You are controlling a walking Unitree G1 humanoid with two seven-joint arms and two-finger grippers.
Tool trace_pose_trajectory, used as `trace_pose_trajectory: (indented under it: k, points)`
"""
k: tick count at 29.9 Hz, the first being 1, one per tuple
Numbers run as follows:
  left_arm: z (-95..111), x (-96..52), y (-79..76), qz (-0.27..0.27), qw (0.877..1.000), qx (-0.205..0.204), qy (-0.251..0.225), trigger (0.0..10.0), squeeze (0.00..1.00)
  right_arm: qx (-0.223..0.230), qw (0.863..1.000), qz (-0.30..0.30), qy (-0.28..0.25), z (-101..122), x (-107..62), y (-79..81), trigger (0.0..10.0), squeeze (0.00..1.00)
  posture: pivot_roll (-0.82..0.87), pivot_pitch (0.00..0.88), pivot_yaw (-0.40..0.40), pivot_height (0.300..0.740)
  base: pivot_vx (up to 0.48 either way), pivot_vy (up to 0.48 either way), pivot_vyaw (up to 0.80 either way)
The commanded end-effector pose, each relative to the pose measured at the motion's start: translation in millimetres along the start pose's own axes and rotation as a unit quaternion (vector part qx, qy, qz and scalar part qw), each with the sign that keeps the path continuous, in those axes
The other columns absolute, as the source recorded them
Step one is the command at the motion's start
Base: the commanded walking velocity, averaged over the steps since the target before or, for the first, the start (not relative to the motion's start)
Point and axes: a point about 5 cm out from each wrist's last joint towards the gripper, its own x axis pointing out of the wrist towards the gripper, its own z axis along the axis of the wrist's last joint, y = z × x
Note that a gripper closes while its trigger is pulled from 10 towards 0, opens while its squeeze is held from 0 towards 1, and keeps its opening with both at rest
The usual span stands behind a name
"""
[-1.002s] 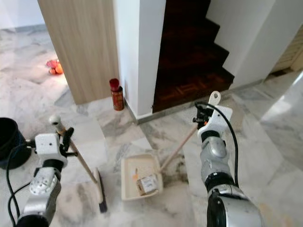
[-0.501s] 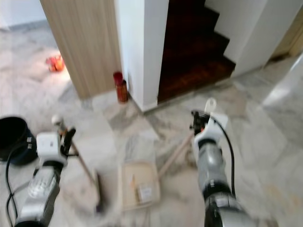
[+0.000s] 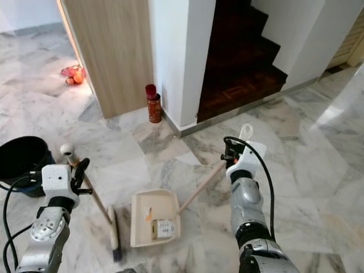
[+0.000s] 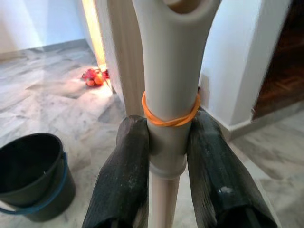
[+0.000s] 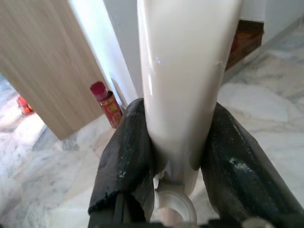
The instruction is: Sweep floor
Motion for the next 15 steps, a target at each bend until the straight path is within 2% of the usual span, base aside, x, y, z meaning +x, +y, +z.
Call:
trace_pose_trajectory:
  k: [1, 15]
  points:
    - [6.3, 1.6, 2.6, -0.001, 1.000, 0.009, -0.009, 10.0, 0.00, 0.003, 0.999, 0.009, -0.032, 13.3, 4.8, 7.6, 10.0, 0.00, 0.14, 0.080, -0.031, 0.740, 0.000, 0.266, 0.00]
    - [3.6, -4.9, 2.6, -0.001, 1.000, 0.008, 0.000, 10.0, 0.00, 0.005, 1.000, 0.006, -0.029, 12.3, 3.3, 7.5, 10.0, 0.00, 0.14, 0.118, -0.030, 0.740, 0.000, 0.269, 0.00]
